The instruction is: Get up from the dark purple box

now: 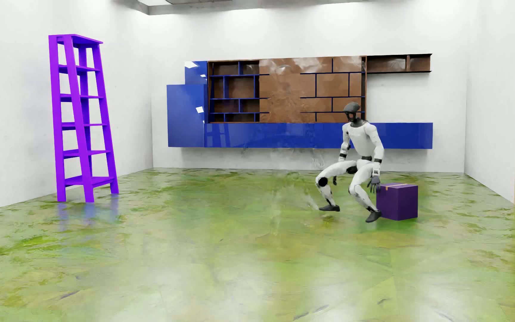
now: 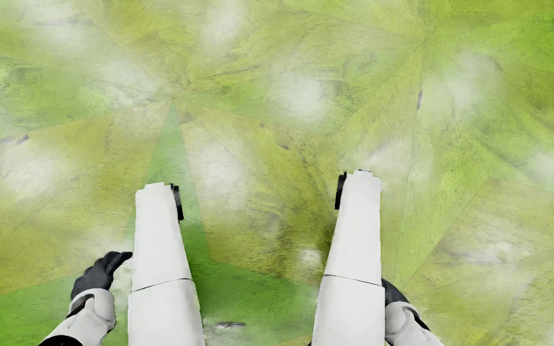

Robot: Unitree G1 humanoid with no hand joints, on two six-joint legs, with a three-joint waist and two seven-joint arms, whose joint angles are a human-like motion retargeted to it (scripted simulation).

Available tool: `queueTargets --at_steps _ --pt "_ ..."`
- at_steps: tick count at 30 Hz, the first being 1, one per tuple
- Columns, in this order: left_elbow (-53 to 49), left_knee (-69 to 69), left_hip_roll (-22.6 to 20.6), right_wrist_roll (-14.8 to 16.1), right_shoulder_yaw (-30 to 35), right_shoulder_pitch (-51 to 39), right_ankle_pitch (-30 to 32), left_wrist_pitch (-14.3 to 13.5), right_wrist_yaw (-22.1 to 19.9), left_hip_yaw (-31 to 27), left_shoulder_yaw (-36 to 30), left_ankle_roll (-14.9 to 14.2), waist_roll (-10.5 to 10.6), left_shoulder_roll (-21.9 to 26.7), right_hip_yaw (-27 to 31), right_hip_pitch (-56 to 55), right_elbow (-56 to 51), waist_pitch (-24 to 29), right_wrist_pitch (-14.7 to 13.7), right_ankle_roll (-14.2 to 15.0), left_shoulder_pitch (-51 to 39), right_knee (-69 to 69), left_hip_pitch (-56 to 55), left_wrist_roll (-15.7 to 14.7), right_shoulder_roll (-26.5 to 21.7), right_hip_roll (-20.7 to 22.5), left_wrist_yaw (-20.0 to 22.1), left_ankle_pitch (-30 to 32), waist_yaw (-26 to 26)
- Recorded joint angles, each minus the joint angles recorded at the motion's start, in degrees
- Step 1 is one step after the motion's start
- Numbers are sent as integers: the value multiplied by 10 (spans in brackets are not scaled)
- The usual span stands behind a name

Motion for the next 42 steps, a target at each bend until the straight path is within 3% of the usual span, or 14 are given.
queueTargets --at_steps 1,3,6,9,10,18,22,26,27,28,32,38,41,42 --pt "30 0 1 14 -4 2 -4 -5 -5 3 -11 3 1 -13 -2 8 20 -6 -29 3 -10 -2 4 -5 10 -5 -6 -4 3" --pt "49 -1 -1 66 -22 -2 -5 -3 -41 7 -13 6 3 -26 0 17 50 -15 -9 24 -13 0 11 -15 32 -15 -11 -7 2" --pt "66 -3 -5 62 -16 -1 -5 10 -49 10 -16 3 6 -43 -3 38 51 -14 -8 17 -10 0 27 -17 19 -14 5 2 4" --pt "75 -4 -19 13 -4 5 -4 1 -35 6 -17 10 2 -49 -2 53 28 -14 -1 11 -3 -1 40 -9 15 -9 0 -1 8" --pt "75 -5 -23 9 -5 1 -13 3 -37 5 -18 6 -1 -48 -4 60 31 -9 5 -14 -4 -6 41 -10 17 -6 -2 1 8" --pt "61 -22 -34 10 -2 -8 -4 -20 -17 7 9 -6 -16 -29 -1 32 28 12 -9 -1 14 1 16 -14 15 0 -16 43 4" --pt "53 -20 -30 4 -5 -12 -10 -18 -7 -2 24 -9 -12 -32 4 -8 12 16 -12 -4 15 4 -26 -16 3 2 -5 42 2" --pt "42 -43 -36 5 2 -27 -7 13 -7 -7 28 -7 -13 -33 9 -55 9 6 -5 -15 19 -20 -75 2 -7 14 -7 38 5" --pt "45 -57 -33 8 11 -34 -4 -12 7 -5 35 -2 -9 -33 4 -52 18 -1 -10 -23 21 -38 -76 -7 -7 20 -26 37 4" --pt "55 -73 -34 13 14 -41 5 -5 -8 -2 36 6 -12 -36 4 -58 22 -16 -7 -17 25 -55 -81 -10 -6 23 -5 42 4" --pt "80 -199 -32 6 24 -53 24 -1 6 18 31 34 7 -45 -36 42 5 -55 -11 -41 45 -195 -1 -29 -18 42 -6 54 8" --pt "113 -518 -68 5 7 14 127 5 15 61 -17 62 24 -55 -57 294 -14 -172 -44 -138 69 -523 228 -34 -24 81 -21 116 0" --pt "118 -692 -84 6 -9 78 214 7 21 78 -36 76 38 -79 1 302 -5 -229 -42 -88 60 -480 376 -24 -17 82 -39 148 -17" --pt "111 -736 -90 -21 -16 88 209 -35 14 100 -18 71 45 -95 -34 298 6 -237 -44 -92 52 -476 417 1 -13 79 -48 147 -27"
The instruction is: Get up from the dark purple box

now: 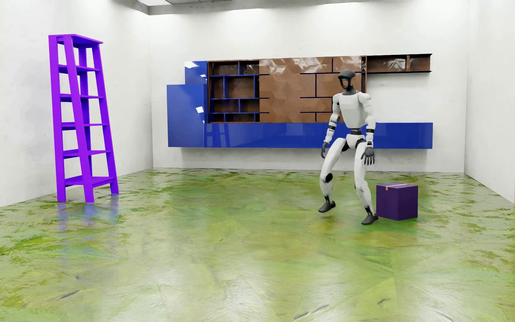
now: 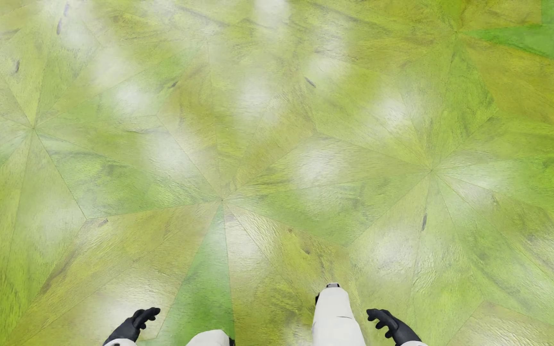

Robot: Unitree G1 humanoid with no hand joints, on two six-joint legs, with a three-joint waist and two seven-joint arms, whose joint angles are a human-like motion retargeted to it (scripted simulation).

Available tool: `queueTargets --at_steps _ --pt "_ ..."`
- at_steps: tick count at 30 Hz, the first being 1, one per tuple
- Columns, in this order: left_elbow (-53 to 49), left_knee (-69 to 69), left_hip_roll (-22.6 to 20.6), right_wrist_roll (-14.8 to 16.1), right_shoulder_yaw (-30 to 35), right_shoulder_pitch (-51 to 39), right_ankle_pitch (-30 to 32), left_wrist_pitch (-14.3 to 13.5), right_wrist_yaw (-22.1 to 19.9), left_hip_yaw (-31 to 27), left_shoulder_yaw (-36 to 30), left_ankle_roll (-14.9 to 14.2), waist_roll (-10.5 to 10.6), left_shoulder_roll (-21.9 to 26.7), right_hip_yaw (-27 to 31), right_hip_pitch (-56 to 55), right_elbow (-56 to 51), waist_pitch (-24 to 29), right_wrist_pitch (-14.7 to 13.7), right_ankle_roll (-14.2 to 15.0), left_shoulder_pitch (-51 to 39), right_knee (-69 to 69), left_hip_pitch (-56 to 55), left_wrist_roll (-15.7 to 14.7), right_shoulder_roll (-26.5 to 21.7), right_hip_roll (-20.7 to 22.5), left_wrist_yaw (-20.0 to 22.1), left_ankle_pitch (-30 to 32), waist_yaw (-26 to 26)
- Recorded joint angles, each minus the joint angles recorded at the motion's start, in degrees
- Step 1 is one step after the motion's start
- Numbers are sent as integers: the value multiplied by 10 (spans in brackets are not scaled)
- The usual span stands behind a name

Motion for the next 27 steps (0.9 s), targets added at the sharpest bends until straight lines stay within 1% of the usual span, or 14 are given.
queueTargets --at_steps 3,5,7,10,12,15,17,18,20,22,24,25,26,27 --pt "-73 -167 -1 -10 -23 52 56 -23 24 37 -18 -13 5 -3 -27 1 20 -25 4 28 -16 -141 141 30 20 -16 -34 23 -20" --pt "-102 -245 -6 -16 -37 78 98 -30 39 46 -47 -14 6 -14 -39 4 45 -43 2 -3 -40 -268 215 48 33 -5 -27 35 -30" --pt "-128 -352 -16 -17 -41 98 87 -42 41 59 -64 -26 -2 -22 -53 19 64 -57 -1 -67 -72 -366 313 47 43 6 -22 53 -40" --pt "-148 -357 -1 -10 -81 116 66 -40 40 83 -82 -35 2 -30 -64 18 69 -90 5 -95 -89 -349 359 49 57 16 -10 74 -55" --pt "-141 -278 23 4 -79 118 82 -38 33 77 -84 -50 20 -33 -52 20 68 -95 -8 -59 -75 -289 350 43 51 17 -2 110 -61" --pt "-85 31 35 -17 -55 93 56 -26 57 41 -55 -89 25 -38 -77 132 80 -96 -5 -111 -20 -342 231 37 25 54 -32 245 -26" --pt "-43 199 29 -6 -27 47 35 -24 69 28 -26 -96 15 -32 -89 235 91 -82 -6 -121 17 -402 144 32 2 62 -56 200 2" --pt "-22 246 17 3 6 29 24 -12 66 18 -14 -94 9 -31 -102 279 96 -89 15 -125 51 -428 88 24 -9 65 -47 190 15" --pt "14 258 -2 21 28 -32 5 -10 58 -7 38 -113 2 -26 -102 369 84 -70 -3 -122 89 -478 -4 23 -26 69 -53 152 48" --pt "35 150 -26 41 30 -80 -10 -11 46 -44 65 -124 -6 -15 -111 450 60 -71 -4 -102 132 -532 -88 13 -38 69 -53 126 77" --pt "39 -114 -41 62 41 -105 -39 -8 23 -44 104 -109 -11 -15 -113 514 27 -77 -19 -107 178 -555 -93 -9 -32 72 -46 199 86" --pt "39 -272 -40 52 57 -110 -55 -14 21 -29 123 -99 -10 -13 -125 540 13 -90 -25 -84 204 -552 -75 -12 -36 66 -51 208 86" --pt "45 -390 -37 41 53 -115 -79 -16 30 -4 152 -111 -15 -9 -140 550 12 -106 -26 -67 217 -531 -70 -17 -28 63 -62 232 86" --pt "46 -418 -36 32 50 -112 -92 -11 33 0 174 -122 -20 -7 -144 571 5 -112 -32 -53 230 -516 -71 -4 -23 56 -55 241 89"
